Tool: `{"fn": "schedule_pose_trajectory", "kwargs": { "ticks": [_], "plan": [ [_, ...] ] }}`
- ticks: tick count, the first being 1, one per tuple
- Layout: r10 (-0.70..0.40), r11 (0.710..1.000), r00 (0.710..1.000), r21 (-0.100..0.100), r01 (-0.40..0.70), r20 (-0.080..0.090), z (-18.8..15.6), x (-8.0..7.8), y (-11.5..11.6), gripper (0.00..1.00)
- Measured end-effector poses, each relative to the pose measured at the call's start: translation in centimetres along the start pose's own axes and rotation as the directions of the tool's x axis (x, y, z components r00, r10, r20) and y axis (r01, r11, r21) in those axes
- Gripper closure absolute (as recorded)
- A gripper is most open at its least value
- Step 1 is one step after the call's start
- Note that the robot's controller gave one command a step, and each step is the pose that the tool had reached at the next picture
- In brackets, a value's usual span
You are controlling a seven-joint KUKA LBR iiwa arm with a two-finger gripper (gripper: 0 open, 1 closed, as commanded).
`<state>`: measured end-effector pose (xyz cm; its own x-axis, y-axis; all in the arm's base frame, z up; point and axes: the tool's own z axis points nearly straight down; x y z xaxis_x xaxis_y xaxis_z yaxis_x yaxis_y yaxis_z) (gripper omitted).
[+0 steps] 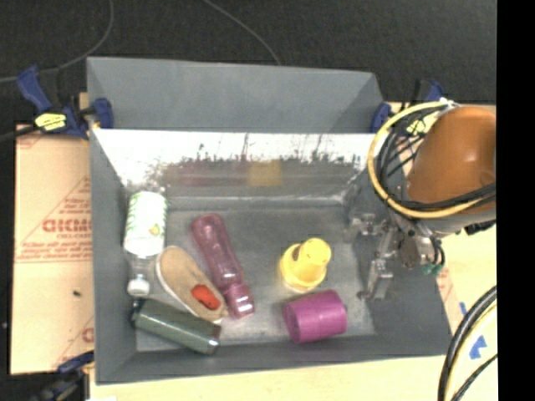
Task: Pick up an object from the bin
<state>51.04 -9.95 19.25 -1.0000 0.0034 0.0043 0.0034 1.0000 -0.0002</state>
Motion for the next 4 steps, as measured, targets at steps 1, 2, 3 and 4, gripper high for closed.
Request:
{"fn": "schedule_pose_trajectory", "kwargs": {
  "ticks": [1,2,3,4],
  "plan": [
    [-0.004,1.000,1.000,0.001,0.004,0.008,-0.4,-0.2,0.0,0.00],
    [-0.041,0.999,0.999,0.002,0.041,0.012,8.4,-5.9,3.6,0.00],
    [-0.101,0.995,0.995,0.004,0.101,0.020,11.3,-4.5,5.5,0.00],
    [-0.104,0.995,0.994,0.005,0.104,0.022,11.3,-4.6,5.5,1.00]
  ]
}}
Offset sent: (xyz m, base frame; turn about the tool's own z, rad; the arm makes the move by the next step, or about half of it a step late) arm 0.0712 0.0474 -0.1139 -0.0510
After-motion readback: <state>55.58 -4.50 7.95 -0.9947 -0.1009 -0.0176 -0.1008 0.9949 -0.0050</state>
